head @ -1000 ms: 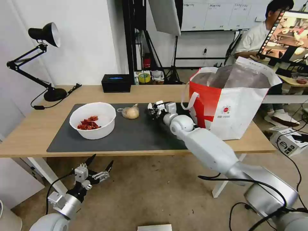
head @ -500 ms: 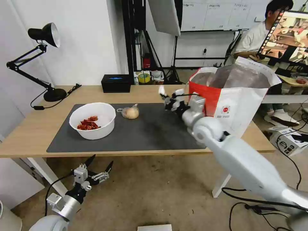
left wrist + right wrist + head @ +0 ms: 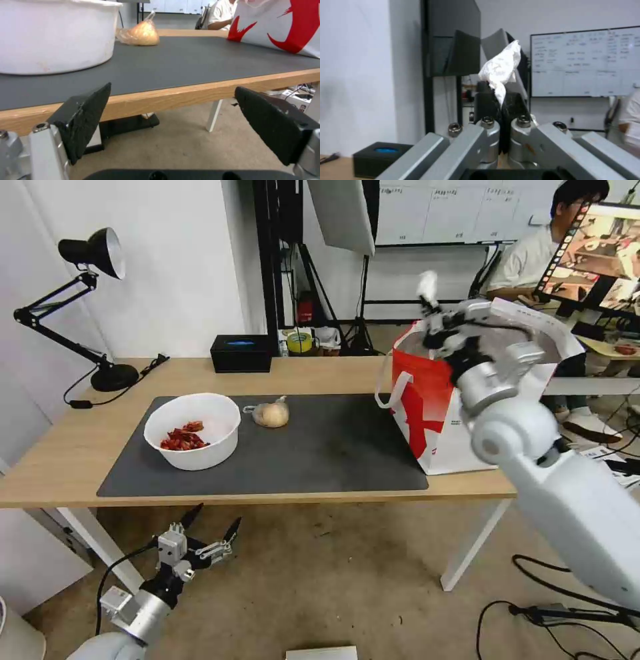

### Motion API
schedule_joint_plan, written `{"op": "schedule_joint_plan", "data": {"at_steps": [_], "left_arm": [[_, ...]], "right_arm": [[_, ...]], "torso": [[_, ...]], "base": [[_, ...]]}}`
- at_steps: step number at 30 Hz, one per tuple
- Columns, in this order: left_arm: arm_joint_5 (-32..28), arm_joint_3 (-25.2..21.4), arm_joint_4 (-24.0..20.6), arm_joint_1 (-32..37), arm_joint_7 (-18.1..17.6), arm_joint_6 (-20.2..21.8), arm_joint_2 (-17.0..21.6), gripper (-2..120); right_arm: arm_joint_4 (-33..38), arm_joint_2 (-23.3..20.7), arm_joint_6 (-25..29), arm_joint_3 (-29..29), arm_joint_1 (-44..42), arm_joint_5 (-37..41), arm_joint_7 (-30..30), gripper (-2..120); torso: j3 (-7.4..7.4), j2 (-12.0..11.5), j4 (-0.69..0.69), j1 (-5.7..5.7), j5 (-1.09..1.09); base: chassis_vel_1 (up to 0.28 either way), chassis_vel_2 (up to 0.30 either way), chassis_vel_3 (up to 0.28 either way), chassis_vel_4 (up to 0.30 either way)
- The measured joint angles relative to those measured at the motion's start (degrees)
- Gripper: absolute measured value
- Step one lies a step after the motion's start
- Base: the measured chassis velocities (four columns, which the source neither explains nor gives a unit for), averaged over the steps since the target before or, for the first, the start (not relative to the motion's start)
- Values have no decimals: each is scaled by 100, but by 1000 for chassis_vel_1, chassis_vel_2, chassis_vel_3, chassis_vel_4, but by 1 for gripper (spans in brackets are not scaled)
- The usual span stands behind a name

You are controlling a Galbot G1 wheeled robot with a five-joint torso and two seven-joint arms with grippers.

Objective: Pick up the trash from the table and place it into the takeout bag.

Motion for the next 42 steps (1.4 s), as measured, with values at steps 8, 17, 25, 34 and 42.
{"op": "schedule_joint_plan", "data": {"at_steps": [8,17,25,34,42], "left_arm": [[16,28,-28,19,-43,12,-1,100],[11,83,4,-20,-131,19,11,100],[-12,101,70,-108,-131,24,48,100],[-45,85,91,-129,-130,27,93,100],[-57,74,74,-136,-131,29,90,100]], "right_arm": [[-643,-129,102,54,48,147,-181,0],[-926,-98,45,69,59,139,-192,3],[-922,14,-83,74,78,132,-181,32],[-926,61,-174,54,89,106,-162,62],[-768,39,-209,46,54,109,-167,96]], "torso": [[0,-1,0,0,0],[0,0,0,0,-1],[0,0,0,0,-1],[1,0,1,0,-1],[0,0,0,0,-1]], "base": [[0,0,0,0],[0,0,0,0],[0,0,0,0],[0,0,0,0],[0,0,0,0]]}}
